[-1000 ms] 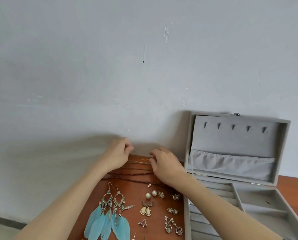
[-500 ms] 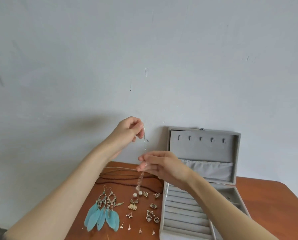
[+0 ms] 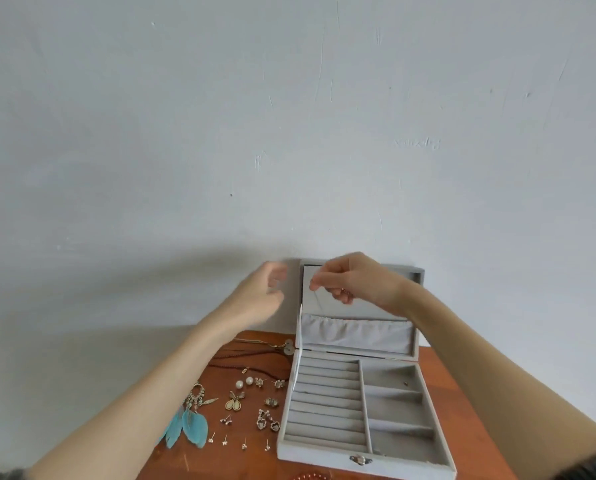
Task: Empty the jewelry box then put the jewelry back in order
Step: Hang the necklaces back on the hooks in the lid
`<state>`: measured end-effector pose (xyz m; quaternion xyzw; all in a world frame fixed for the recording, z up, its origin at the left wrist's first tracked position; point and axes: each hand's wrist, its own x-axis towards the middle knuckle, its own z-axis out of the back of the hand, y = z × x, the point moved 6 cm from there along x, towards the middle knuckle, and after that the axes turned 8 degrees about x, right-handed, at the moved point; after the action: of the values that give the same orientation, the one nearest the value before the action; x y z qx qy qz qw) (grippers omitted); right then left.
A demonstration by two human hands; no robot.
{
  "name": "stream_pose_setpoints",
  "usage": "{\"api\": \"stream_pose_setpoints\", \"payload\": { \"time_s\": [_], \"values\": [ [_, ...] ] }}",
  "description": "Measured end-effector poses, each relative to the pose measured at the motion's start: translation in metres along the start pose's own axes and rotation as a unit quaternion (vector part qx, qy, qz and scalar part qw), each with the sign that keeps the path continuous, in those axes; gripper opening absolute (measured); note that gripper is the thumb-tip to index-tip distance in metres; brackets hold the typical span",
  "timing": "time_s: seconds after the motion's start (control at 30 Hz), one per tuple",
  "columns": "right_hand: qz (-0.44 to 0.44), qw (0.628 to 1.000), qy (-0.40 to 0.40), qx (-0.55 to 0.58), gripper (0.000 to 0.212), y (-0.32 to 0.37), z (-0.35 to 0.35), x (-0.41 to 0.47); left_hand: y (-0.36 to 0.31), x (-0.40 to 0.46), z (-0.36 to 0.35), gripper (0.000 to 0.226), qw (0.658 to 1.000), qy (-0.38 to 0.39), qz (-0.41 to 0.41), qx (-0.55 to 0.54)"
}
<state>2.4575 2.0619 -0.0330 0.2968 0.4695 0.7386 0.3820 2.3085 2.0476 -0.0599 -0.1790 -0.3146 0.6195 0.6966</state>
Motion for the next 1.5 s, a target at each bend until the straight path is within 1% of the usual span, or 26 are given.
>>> {"api": "stream_pose_setpoints", "payload": {
  "time_s": [0.07,0.17,0.27,0.4,0.47,0.57,0.67,0.73,0.8,0.9,0.97,1.03,1.1,1.2,1.3,1.4,1.47,1.5],
  "values": [
    [0.012,0.999,-0.018,-0.041,0.019,0.013,0.009,-0.002,-0.018,-0.003,-0.021,0.054,0.991,0.082,0.013,-0.101],
    [0.022,0.995,-0.035,-0.094,0.020,0.021,0.022,-0.010,-0.041,-0.004,-0.043,0.048,0.967,0.151,0.020,-0.202],
    [0.019,0.995,-0.052,-0.079,0.022,0.018,0.034,-0.018,-0.055,-0.003,-0.055,0.036,0.951,0.168,0.031,-0.256],
    [0.007,0.997,-0.063,-0.054,0.023,0.006,0.045,-0.021,-0.054,-0.003,-0.065,0.019,0.926,0.183,0.051,-0.327],
    [0.002,0.997,-0.067,-0.045,0.023,-0.002,0.047,-0.019,-0.047,-0.001,-0.067,0.011,0.937,0.169,0.055,-0.300],
    [-0.001,0.996,-0.086,-0.032,0.024,-0.018,0.048,-0.009,-0.033,0.010,-0.062,0.026,0.973,0.092,0.043,-0.207],
    [-0.008,0.995,-0.084,-0.044,0.025,-0.039,0.043,0.002,-0.023,0.022,-0.052,0.029,0.996,0.004,-0.016,-0.091],
    [-0.010,0.995,-0.083,-0.061,0.027,-0.052,0.039,0.010,-0.020,0.029,-0.049,0.029,0.998,-0.037,-0.056,-0.017],
    [-0.012,0.989,-0.113,-0.092,0.028,-0.065,0.037,0.019,-0.015,0.036,-0.049,0.031,0.994,-0.073,-0.073,0.031],
    [-0.005,0.967,-0.210,-0.144,0.026,-0.075,0.034,0.033,-0.010,0.047,-0.048,0.038,0.985,-0.140,-0.074,0.069],
    [0.002,0.953,-0.268,-0.143,0.025,-0.078,0.030,0.039,-0.009,0.054,-0.045,0.042,0.977,-0.183,-0.068,0.091],
    [0.002,0.937,-0.319,-0.142,0.027,-0.081,0.027,0.041,-0.010,0.058,-0.044,0.045,0.970,-0.207,-0.062,0.112],
    [-0.005,0.924,-0.352,-0.146,0.029,-0.085,0.025,0.039,-0.009,0.059,-0.046,0.048,0.966,-0.225,-0.047,0.117],
    [-0.015,0.920,-0.365,-0.140,0.031,-0.095,0.022,0.033,0.001,0.056,-0.052,0.050,0.969,-0.236,-0.006,0.080],
    [-0.025,0.923,-0.359,-0.138,0.033,-0.101,0.020,0.028,0.013,0.053,-0.057,0.049,0.976,-0.208,0.034,0.062],
    [-0.039,0.928,-0.343,-0.143,0.032,-0.105,0.015,0.025,0.019,0.047,-0.064,0.044,0.982,-0.165,0.075,0.051],
    [-0.050,0.931,-0.332,-0.143,0.033,-0.106,0.015,0.023,0.018,0.042,-0.068,0.041,0.984,-0.145,0.072,0.069],
    [-0.056,0.933,-0.326,-0.143,0.035,-0.107,0.017,0.023,0.017,0.039,-0.068,0.039,0.985,-0.137,0.058,0.085]
  ]
}}
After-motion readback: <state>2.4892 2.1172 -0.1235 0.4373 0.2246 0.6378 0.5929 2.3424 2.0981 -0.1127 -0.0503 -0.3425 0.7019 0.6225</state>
